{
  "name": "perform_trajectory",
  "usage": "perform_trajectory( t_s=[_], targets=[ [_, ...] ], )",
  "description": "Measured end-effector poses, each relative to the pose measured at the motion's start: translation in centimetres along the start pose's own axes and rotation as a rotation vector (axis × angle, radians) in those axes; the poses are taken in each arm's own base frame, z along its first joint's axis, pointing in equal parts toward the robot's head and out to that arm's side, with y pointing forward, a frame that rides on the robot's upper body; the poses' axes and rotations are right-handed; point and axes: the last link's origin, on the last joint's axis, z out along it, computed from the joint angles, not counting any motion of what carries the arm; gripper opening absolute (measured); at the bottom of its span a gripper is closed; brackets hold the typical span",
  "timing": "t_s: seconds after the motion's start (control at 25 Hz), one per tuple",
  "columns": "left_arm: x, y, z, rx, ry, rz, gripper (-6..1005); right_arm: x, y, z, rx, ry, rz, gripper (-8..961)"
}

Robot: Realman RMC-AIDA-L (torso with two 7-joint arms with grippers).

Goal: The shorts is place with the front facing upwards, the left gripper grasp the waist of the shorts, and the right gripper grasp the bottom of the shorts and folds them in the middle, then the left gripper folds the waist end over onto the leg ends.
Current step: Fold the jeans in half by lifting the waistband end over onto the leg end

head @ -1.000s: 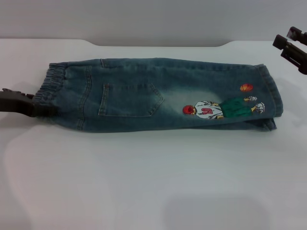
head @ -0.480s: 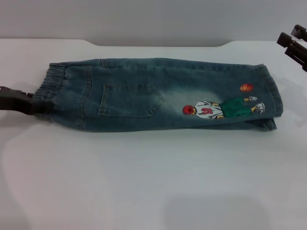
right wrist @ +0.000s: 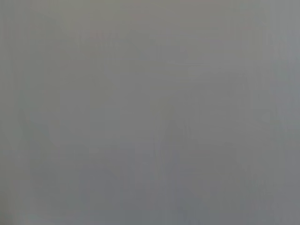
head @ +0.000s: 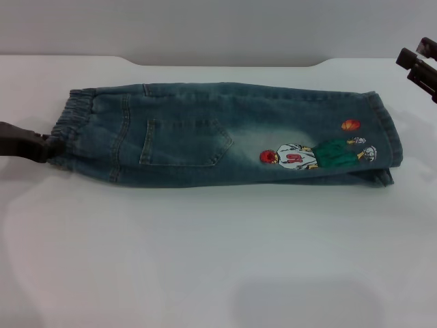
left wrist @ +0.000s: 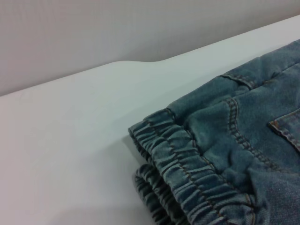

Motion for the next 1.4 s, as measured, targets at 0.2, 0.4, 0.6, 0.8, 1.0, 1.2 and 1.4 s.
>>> perform_trajectory(
  t_s=[0.2, 0.4, 0.6, 0.8, 1.0, 1.2, 1.4],
  targets=[
    [-0.1, -0.1, -0.1, 0.000, 0.004, -0.006, 200, 0.0, 0.0, 0.0, 0.000, 0.000, 0.002, 494],
    [0.8, 0.0, -0.9, -0.002, 0.048, -0.017, 145, 0.4, -0.1, 0.1, 0.011, 0.009, 0.017, 494],
    [2.9, 1.1, -2.2, -0.039, 0.101, 0.020, 107, 1.0, -0.5, 0.4, 0.049, 0.031, 0.035, 494],
    [7.3, 4.3, -5.0, -0.158, 0.213, 0.097, 77, 1.6, -0.5, 1.1, 0.066, 0.049, 0.064, 494],
    [10.6, 6.9, -6.7, -0.246, 0.312, 0.132, 58, 2.4, -0.1, 2.3, 0.058, 0.077, 0.093, 494],
    [13.1, 9.8, -7.1, -0.298, 0.342, 0.223, 60, 2.9, 0.9, 3.6, 0.016, 0.105, 0.102, 494],
    [14.5, 11.5, -7.3, -0.313, 0.359, 0.267, 61, 4.0, 2.9, 5.5, -0.067, 0.167, 0.111, 494]
  ],
)
